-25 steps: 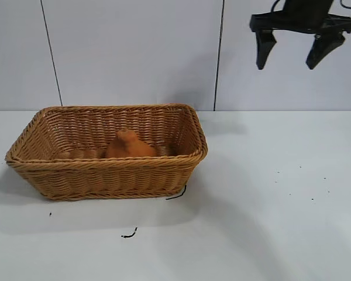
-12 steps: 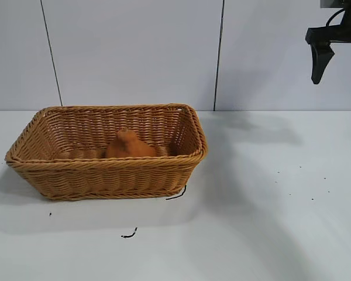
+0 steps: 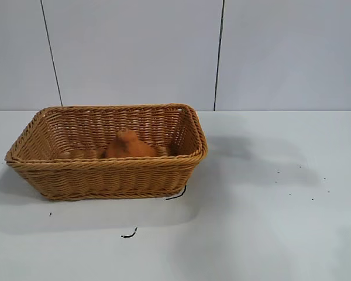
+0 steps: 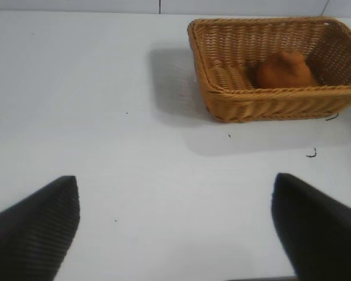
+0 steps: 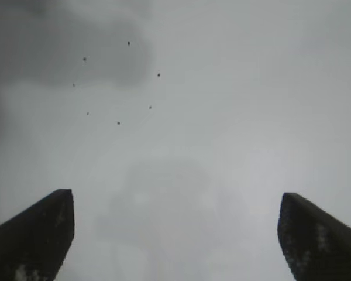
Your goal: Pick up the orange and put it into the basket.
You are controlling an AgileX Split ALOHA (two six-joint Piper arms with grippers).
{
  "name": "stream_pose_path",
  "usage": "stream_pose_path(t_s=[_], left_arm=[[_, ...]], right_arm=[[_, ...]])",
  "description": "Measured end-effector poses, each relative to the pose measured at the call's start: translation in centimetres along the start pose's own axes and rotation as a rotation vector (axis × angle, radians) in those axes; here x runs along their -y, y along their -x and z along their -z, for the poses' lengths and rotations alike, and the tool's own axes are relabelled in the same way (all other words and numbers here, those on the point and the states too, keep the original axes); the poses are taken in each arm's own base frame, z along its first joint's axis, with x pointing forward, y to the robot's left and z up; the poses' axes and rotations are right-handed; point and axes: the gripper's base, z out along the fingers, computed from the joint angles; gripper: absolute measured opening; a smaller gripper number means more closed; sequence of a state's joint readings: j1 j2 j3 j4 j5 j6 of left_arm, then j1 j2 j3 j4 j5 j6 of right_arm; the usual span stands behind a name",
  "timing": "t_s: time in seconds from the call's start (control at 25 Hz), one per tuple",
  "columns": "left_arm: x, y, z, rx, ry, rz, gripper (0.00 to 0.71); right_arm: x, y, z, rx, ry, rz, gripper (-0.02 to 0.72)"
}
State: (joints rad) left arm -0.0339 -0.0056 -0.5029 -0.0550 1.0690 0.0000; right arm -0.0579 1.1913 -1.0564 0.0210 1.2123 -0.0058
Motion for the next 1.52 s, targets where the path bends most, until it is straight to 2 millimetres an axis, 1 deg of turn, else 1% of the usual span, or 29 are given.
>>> stream_pose_path(t_s=[0.16, 0.28, 0.44, 0.6, 0.72, 0.8, 1.08, 1.32, 1.52], left_arm=[[0.0, 0.0, 0.0, 0.000, 0.000, 0.000, 0.639], [0.0, 0.0, 0.0, 0.000, 0.000, 0.000, 0.639], [0.0, 0.0, 0.0, 0.000, 0.000, 0.000, 0.639], [0.0, 0.0, 0.0, 0.000, 0.000, 0.000, 0.639], [0.0, 0.0, 0.0, 0.000, 0.000, 0.000, 0.639], [0.0, 0.0, 0.0, 0.000, 0.000, 0.000, 0.639], [0.0, 0.0, 0.0, -0.001, 0.000, 0.000, 0.639], [0.0, 0.0, 0.0, 0.000, 0.000, 0.000, 0.639], [0.0, 0.0, 0.0, 0.000, 0.000, 0.000, 0.639]], right_arm=[[0.0, -5.0, 1.4, 0.069, 0.002, 0.027, 0.675], [-0.1, -8.7, 2.0, 0.135, 0.000, 0.045, 0.675], [0.0, -13.1, 1.7, 0.261, -0.005, 0.069, 0.675], [0.0, -16.5, 0.8, 0.403, -0.011, 0.076, 0.675], [-0.1, -17.8, 0.9, 0.532, -0.009, 0.077, 0.675], [-0.1, -18.4, 1.1, 0.587, -0.007, 0.077, 0.675], [-0.2, -19.6, 1.7, 0.680, 0.012, 0.107, 0.675], [-0.1, -21.7, 2.5, 0.821, 0.007, 0.108, 0.675], [-0.1, -21.7, 2.5, 0.825, 0.006, 0.108, 0.675]])
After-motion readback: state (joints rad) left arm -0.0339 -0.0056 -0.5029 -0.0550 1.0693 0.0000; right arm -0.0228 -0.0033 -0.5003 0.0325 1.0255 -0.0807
